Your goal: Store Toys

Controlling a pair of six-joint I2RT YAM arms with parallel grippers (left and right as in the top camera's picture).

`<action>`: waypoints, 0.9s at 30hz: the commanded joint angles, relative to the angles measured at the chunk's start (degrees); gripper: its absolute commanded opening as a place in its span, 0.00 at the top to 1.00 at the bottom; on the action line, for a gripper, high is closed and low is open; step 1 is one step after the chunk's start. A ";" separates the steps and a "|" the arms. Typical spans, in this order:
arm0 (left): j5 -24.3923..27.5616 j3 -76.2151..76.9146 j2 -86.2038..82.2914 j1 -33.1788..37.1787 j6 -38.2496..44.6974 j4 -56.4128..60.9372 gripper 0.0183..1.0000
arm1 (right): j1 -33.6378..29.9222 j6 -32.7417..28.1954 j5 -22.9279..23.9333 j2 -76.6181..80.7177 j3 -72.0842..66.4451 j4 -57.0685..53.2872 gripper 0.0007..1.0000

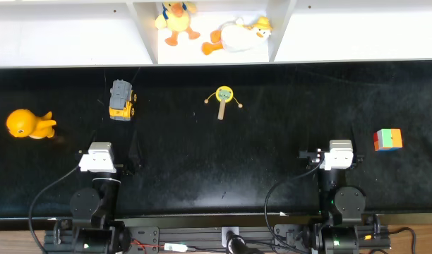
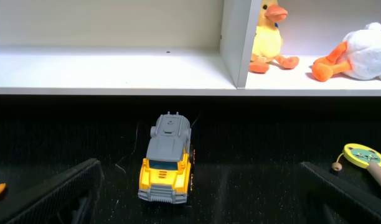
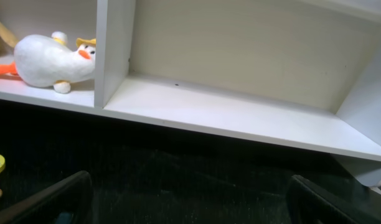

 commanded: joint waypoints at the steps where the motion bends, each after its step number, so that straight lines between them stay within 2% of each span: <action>1: -0.31 -0.15 -0.59 -0.26 1.07 -0.11 0.00 | -0.15 -0.20 0.17 -0.42 -0.76 0.26 0.00; 6: -2.08 -0.15 -0.59 -0.22 2.14 0.09 0.00 | -0.15 -0.20 0.17 -0.42 -0.76 0.28 0.01; 9: 1.57 -0.09 -0.48 -0.26 1.90 -0.17 0.00 | -0.15 -0.20 0.20 -0.42 -0.76 0.26 0.00; 11: 2.56 0.22 -0.46 -0.31 -1.81 -0.59 0.00 | -0.15 -0.20 0.20 -0.42 -0.76 0.26 0.00; 14: 2.67 4.02 -0.48 0.04 -3.48 -8.28 0.00 | -0.15 -0.17 0.20 -0.42 -0.76 0.26 0.00; 17: 0.66 10.03 1.29 1.14 -5.64 -17.07 0.00 | -0.15 -0.20 0.17 -0.42 -0.76 0.26 0.01; 22: 0.26 22.99 15.65 6.73 -2.10 -28.33 0.01 | -0.15 -0.20 0.17 -0.42 -0.76 0.26 0.01; 24: 2.49 28.83 24.17 11.34 1.42 -31.80 0.01 | -0.15 -0.20 0.17 -0.42 -0.76 0.26 0.00; 27: 10.82 36.06 34.93 19.78 8.98 -33.59 0.01 | -0.15 -0.20 0.20 -0.42 -0.76 0.28 0.00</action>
